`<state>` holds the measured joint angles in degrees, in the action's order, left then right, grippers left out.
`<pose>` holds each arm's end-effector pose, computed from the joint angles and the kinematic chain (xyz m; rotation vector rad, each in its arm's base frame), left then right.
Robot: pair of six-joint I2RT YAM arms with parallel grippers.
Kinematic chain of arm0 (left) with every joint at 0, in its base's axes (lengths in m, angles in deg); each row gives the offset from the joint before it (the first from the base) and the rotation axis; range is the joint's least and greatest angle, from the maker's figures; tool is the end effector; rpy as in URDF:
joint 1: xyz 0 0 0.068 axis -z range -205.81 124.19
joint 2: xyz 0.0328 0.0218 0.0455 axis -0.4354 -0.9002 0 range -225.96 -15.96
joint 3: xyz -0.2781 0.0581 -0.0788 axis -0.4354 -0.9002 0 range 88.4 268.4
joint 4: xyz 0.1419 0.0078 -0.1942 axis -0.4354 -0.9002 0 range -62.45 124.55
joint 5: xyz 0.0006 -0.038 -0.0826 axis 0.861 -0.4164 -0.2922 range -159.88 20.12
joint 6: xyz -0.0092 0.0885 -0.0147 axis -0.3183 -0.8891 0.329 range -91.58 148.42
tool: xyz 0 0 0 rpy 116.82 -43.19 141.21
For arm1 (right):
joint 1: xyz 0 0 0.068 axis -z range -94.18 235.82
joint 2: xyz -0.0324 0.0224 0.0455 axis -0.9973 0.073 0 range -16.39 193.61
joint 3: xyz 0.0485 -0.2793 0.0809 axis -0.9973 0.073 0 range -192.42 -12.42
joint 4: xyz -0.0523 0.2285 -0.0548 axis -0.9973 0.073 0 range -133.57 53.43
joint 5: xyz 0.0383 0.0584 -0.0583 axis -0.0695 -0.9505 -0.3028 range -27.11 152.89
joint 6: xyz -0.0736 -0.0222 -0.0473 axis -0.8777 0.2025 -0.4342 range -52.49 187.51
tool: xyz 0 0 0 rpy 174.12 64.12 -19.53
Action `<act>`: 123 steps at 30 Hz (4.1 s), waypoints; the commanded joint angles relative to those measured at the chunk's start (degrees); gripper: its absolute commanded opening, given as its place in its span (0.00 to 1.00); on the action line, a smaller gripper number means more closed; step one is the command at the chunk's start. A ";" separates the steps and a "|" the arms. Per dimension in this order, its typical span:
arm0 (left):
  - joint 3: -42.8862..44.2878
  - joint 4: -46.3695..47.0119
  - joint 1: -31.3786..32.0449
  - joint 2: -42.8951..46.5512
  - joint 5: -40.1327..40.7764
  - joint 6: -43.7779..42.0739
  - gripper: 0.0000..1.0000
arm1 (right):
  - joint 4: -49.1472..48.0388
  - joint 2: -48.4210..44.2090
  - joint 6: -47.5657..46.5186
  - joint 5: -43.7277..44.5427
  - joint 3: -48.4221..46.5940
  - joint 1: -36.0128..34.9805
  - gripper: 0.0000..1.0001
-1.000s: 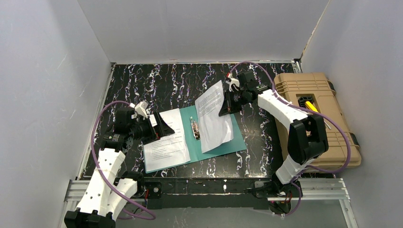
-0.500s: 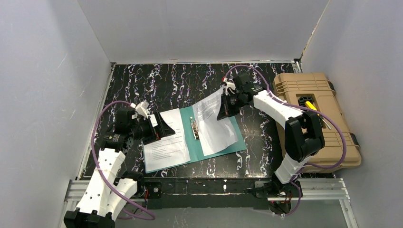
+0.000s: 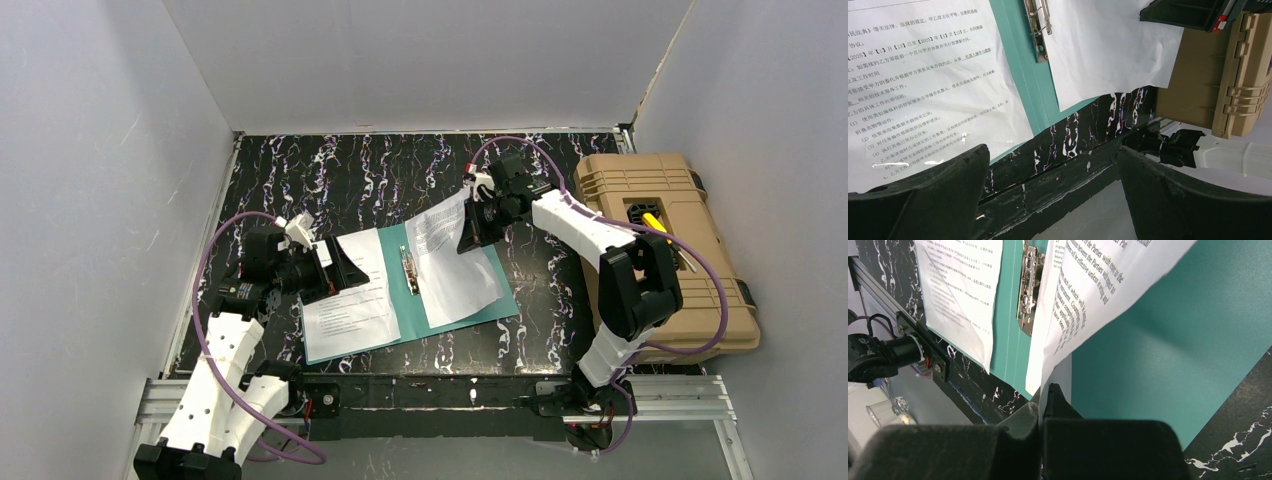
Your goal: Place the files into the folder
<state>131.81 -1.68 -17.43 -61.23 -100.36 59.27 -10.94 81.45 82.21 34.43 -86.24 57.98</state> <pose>0.1481 -0.0632 0.2814 -0.1477 2.2971 -0.9584 0.3062 0.2053 0.2405 -0.4999 2.5926 0.9082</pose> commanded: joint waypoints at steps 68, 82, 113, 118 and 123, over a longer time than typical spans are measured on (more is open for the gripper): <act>-0.97 -0.05 1.54 0.68 -0.55 -0.79 0.98 | -7.83 -0.90 1.74 8.78 7.77 -1.08 0.67; -0.97 -0.07 1.90 0.70 -0.64 -0.79 0.98 | -7.04 0.65 0.63 15.35 6.64 -1.04 0.86; -0.90 -1.28 6.01 -0.69 3.63 -0.06 0.98 | -2.23 -6.21 0.04 29.09 1.55 -0.91 0.88; -0.20 -3.94 10.86 -3.82 10.64 1.59 0.98 | -3.38 -6.89 2.20 25.47 1.60 -3.66 0.82; 0.44 -7.25 16.95 -8.56 18.54 4.08 0.97 | -5.44 -5.72 4.26 24.35 1.20 -8.50 0.75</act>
<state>131.20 -4.65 -4.21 -67.24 -89.52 61.26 -13.85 75.83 84.16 60.94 -82.63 53.17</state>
